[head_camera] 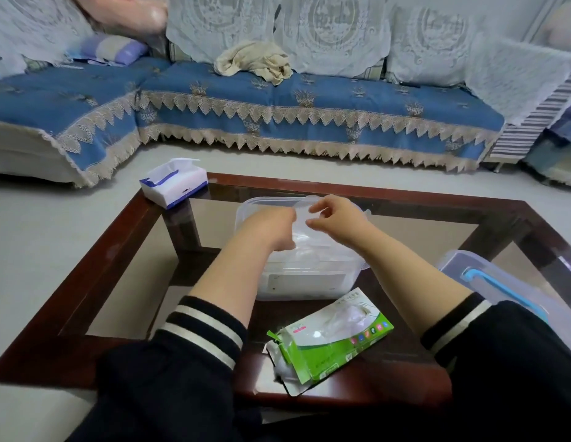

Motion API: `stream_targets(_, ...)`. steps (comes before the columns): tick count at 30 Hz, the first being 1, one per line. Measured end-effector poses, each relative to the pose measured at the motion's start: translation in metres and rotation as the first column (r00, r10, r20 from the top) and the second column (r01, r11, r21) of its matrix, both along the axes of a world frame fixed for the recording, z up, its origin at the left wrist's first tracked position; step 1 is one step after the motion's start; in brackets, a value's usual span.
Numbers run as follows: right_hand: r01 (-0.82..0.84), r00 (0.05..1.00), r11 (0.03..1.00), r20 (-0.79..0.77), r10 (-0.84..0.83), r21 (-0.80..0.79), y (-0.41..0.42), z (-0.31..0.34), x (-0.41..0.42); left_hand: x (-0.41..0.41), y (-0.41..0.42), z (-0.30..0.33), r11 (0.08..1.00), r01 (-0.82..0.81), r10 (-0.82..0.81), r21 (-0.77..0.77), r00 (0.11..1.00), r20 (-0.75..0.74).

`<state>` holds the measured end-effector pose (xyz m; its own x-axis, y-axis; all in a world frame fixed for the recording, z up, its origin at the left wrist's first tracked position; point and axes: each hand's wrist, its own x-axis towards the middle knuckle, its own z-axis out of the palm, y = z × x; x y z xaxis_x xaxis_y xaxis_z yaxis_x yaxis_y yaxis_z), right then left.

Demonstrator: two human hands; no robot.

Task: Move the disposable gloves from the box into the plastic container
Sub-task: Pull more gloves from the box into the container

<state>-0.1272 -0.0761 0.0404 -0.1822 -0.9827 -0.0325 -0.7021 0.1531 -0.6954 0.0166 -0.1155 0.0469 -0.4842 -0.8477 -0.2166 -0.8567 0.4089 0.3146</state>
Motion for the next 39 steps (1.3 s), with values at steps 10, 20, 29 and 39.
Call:
stream_targets(10, -0.026, 0.761, 0.724, -0.456, 0.461, 0.689, -0.028, -0.025, 0.007, -0.017, -0.006, -0.031, 0.989, -0.041, -0.006, 0.14, 0.948, 0.318)
stream_targets(20, -0.163, 0.976, 0.894, -0.064, 0.208, 0.418, -0.01, -0.001, -0.021, -0.013, -0.002, -0.01, 1.0, -0.013, 0.014, -0.007, 0.976, 0.217)
stream_targets(29, 0.122, 0.956, 0.907, 0.292, 0.001, -0.402, 0.076, 0.013, -0.027, 0.0, 0.087, -0.008, 0.926, -0.167, 0.022, -0.339, 0.919, -0.393)
stream_targets(39, -0.293, 0.946, 0.93, -0.072, 0.315, 0.221, 0.128, -0.074, -0.017, 0.015, 0.145, -0.078, 0.987, 0.027, -0.046, 0.158, 0.992, 0.117)
